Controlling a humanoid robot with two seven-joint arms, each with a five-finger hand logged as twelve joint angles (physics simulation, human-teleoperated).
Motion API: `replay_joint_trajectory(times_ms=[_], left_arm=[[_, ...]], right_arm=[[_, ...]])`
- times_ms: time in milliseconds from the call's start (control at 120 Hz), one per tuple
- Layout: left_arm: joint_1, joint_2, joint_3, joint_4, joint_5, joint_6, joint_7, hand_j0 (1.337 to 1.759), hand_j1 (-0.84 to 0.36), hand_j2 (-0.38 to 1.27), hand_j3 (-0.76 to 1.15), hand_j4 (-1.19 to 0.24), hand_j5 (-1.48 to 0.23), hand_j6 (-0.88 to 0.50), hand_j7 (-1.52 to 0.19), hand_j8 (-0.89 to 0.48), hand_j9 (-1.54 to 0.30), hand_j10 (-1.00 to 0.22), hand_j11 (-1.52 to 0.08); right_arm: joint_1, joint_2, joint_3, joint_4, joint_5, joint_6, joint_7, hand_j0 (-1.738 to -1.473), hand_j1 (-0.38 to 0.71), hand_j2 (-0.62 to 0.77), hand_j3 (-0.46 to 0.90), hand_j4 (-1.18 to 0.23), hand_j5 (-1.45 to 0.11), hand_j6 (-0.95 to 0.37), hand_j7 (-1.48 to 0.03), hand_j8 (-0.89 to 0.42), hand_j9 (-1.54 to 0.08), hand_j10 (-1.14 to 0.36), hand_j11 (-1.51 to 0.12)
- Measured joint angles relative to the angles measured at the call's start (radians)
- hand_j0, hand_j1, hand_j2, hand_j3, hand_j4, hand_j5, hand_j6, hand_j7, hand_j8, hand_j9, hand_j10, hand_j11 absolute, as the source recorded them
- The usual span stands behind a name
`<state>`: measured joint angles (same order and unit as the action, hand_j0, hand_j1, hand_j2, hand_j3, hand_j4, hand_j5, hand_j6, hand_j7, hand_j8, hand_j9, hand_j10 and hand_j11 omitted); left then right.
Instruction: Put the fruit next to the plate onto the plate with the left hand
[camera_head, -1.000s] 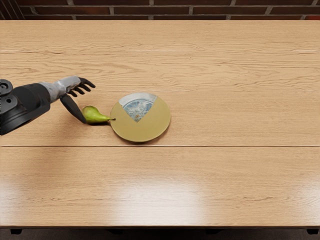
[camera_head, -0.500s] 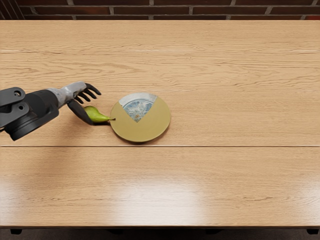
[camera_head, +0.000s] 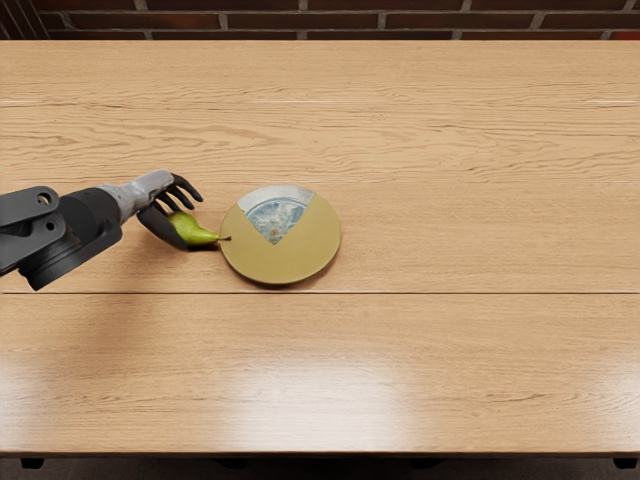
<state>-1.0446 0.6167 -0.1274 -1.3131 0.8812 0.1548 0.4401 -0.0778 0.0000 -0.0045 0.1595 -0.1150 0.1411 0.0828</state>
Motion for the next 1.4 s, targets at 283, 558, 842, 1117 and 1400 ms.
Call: replay_joint_trajectory(times_ms=[283,558,842,1117,1400], left_arm=[[0.013,-0.014,-0.001,0.000,0.008,0.005,0.000,1.655,-0.21,0.08,0.00,-0.47,-0.62,-0.47,-0.62,-0.43,-0.63,-0.46,-0.63],[0.015,-0.017,-0.002,0.000,0.007,0.006,0.000,1.656,-0.25,0.11,0.00,-0.52,-0.67,-0.49,-0.67,-0.38,-0.68,-0.51,-0.68],[0.014,-0.012,-0.003,-0.004,0.006,0.005,0.001,1.656,-0.26,0.24,0.00,-0.57,-0.73,-0.52,-0.73,-0.42,-0.75,-0.56,-0.75],[-0.003,0.009,-0.015,-0.013,0.004,0.004,0.002,1.657,-0.25,0.31,0.00,-0.58,-0.76,-0.55,-0.76,-0.45,-0.77,-0.58,-0.77],[-0.013,0.004,-0.073,-0.015,0.001,-0.004,0.002,1.657,-0.26,0.33,0.00,-0.58,-0.77,-0.55,-0.76,-0.45,-0.76,-0.58,-0.77]], right_arm=[[0.000,0.000,0.000,0.000,0.000,0.000,0.000,-1.658,-0.33,0.00,0.00,-0.02,-0.02,-0.02,-0.02,-0.02,-0.02,-0.02,-0.02],[-0.005,0.000,0.000,0.000,0.000,0.000,0.000,-1.658,-0.33,0.00,0.00,-0.02,-0.02,-0.02,-0.02,-0.02,-0.02,-0.02,-0.02],[-0.006,0.000,0.000,0.000,0.000,0.000,0.000,-1.658,-0.33,0.00,0.00,-0.02,-0.02,-0.02,-0.02,-0.02,-0.02,-0.02,-0.02],[-0.007,0.000,0.000,0.000,0.000,0.000,0.000,-1.658,-0.33,0.00,0.00,-0.02,-0.02,-0.02,-0.02,-0.02,-0.02,-0.02,-0.02],[-0.007,0.000,0.000,0.000,0.000,0.000,0.000,-1.658,-0.33,0.00,0.00,-0.02,-0.02,-0.02,-0.02,-0.02,-0.02,-0.02,-0.02]])
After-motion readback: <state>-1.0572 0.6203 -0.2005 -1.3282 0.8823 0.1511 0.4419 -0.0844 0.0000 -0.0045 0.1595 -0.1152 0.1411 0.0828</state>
